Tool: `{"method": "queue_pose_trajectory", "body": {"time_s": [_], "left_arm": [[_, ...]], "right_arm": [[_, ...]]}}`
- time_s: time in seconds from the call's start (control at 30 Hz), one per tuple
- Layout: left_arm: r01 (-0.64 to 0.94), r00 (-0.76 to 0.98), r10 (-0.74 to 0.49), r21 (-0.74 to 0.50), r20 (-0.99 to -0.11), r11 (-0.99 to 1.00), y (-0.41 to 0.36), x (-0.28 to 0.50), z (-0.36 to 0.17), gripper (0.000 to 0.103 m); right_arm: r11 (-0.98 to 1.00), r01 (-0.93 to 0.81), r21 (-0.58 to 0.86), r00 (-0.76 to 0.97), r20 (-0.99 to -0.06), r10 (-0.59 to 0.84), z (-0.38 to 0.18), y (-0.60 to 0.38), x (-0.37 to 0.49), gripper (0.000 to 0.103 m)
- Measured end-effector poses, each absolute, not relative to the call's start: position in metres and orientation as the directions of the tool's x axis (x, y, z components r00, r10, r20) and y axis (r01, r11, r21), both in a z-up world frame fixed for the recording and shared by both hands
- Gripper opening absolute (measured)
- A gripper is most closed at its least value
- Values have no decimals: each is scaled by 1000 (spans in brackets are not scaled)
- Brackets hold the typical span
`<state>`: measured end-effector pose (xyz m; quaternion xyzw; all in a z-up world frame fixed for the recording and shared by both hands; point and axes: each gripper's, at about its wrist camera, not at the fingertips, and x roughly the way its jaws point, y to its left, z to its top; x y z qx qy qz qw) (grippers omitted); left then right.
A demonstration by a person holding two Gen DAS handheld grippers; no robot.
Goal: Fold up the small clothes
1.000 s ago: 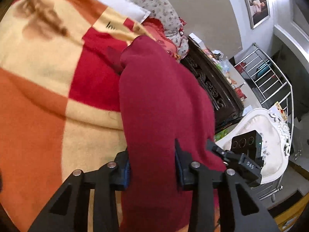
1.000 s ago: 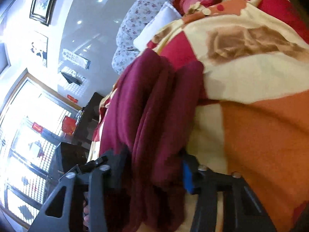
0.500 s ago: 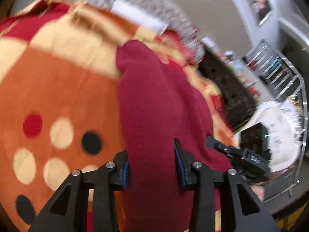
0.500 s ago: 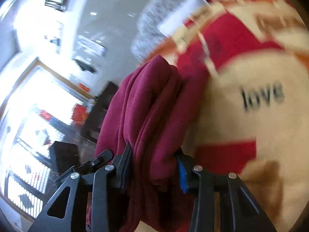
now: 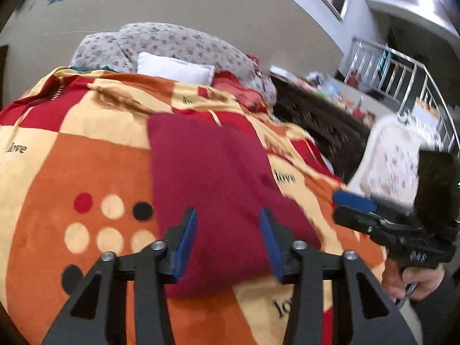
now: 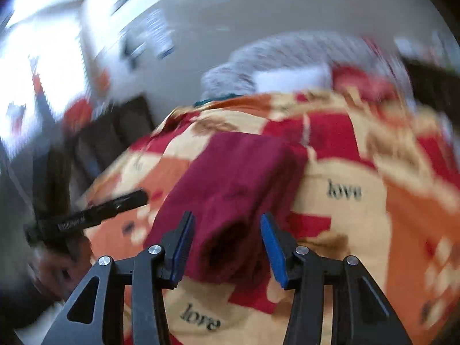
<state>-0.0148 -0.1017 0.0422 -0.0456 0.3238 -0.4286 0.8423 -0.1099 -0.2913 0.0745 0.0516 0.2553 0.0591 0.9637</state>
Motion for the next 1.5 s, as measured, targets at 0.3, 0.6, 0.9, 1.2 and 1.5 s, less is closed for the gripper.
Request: {"method": "queue_pose_trajectory", "body": {"time_s": [0.3,0.6,0.9,1.2,1.5], "left_arm": [[591,326,-683,-423,-653,687,-118,-1,-19,21],[616,377,-668,-366,-641,698,-118,-15,4,18],[608,500,-639,-289,-584,740,-149,68,82,46],[521,357,-518,-295,-777,801,-211,145,10,46],[568,451,-580,-283,-679,773,-168,95,61,62]], "right_arm": [[981,-157,-117,731,-681,36,19,-266,-77,20],[996,-69,53,707,-701,86,-20,-306,-75,21],[996,-78,-44,817,-576,39,70,-286,-75,24],[995,16,-97,736,-673,-78,39,-313,36,24],[997,44,-56,773,-631,-69,56,-320,7,26]]}}
